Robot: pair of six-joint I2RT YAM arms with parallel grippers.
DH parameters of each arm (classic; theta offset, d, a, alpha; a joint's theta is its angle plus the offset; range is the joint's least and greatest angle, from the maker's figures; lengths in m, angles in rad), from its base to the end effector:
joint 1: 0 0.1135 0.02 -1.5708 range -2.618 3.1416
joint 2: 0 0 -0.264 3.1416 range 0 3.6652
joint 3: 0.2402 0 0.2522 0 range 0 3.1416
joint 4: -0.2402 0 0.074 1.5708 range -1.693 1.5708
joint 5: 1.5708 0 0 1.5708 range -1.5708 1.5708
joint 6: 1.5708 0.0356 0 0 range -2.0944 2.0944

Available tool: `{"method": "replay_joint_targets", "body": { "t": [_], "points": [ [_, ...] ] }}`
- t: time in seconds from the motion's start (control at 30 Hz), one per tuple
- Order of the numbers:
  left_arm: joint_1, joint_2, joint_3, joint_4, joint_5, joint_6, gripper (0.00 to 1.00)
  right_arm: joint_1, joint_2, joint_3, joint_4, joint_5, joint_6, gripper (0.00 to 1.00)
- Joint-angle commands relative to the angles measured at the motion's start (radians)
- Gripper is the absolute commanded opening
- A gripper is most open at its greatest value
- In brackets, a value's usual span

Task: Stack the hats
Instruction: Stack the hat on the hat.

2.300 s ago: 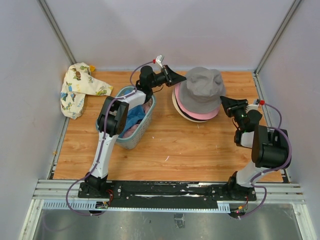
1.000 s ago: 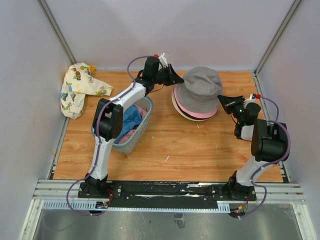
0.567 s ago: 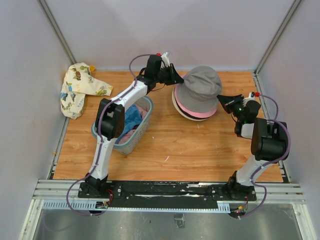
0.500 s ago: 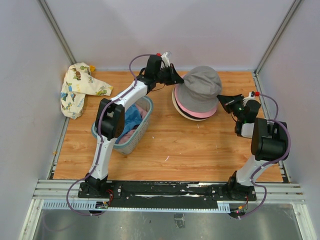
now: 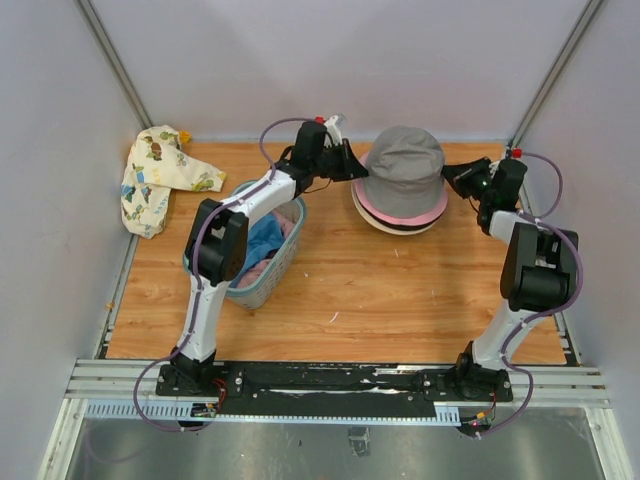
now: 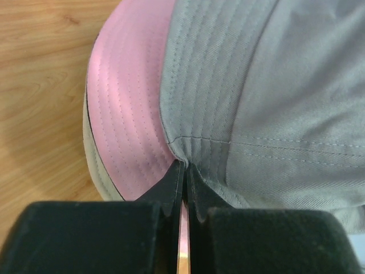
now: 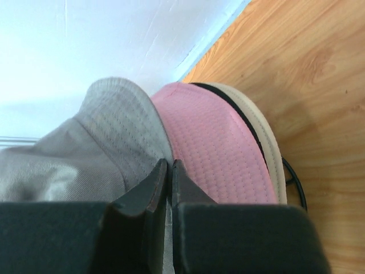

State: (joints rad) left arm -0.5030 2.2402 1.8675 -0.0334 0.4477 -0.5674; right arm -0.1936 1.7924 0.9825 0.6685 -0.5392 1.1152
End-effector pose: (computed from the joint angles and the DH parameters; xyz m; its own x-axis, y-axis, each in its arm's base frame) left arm 0.4580 -0.2696 0.2453 -0.7127 -0.1608 -0.6828 0.4743 0.6067 -0.6379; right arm 0.3901 -0.0578 0.2203 -0.3605 0.8560 -0.3706 -0.0226 0.3892 0.9209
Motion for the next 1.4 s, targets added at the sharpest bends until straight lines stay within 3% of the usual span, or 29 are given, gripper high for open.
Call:
{"method": "replay_joint_targets", "body": {
  "t": [0.0,0.13,0.4,0.7,1.07,1.37],
  "points": [
    [-0.037,-0.012,-0.161,-0.142,-0.036,0.057,0.0,0.026,0.055,0.133,-0.223,0.087,-0.095,0.01],
    [-0.046,-0.087,-0.263,-0.063,-0.027,0.019,0.03,0.035,0.075,0.176,-0.261,0.094,-0.103,0.04],
    [-0.054,-0.194,-0.39,0.041,-0.021,-0.042,0.39,0.028,0.044,0.13,-0.166,0.082,-0.068,0.3],
    [-0.052,-0.282,-0.445,0.085,-0.056,-0.059,0.43,-0.004,-0.058,0.069,-0.143,0.093,-0.068,0.37],
    [-0.007,-0.41,-0.453,0.069,-0.076,-0.046,0.46,-0.053,-0.225,-0.122,-0.051,0.096,-0.025,0.42],
    [0.065,-0.332,-0.38,0.203,0.0,-0.129,0.53,-0.046,-0.399,-0.329,0.079,0.053,0.039,0.45]
  ]
}}
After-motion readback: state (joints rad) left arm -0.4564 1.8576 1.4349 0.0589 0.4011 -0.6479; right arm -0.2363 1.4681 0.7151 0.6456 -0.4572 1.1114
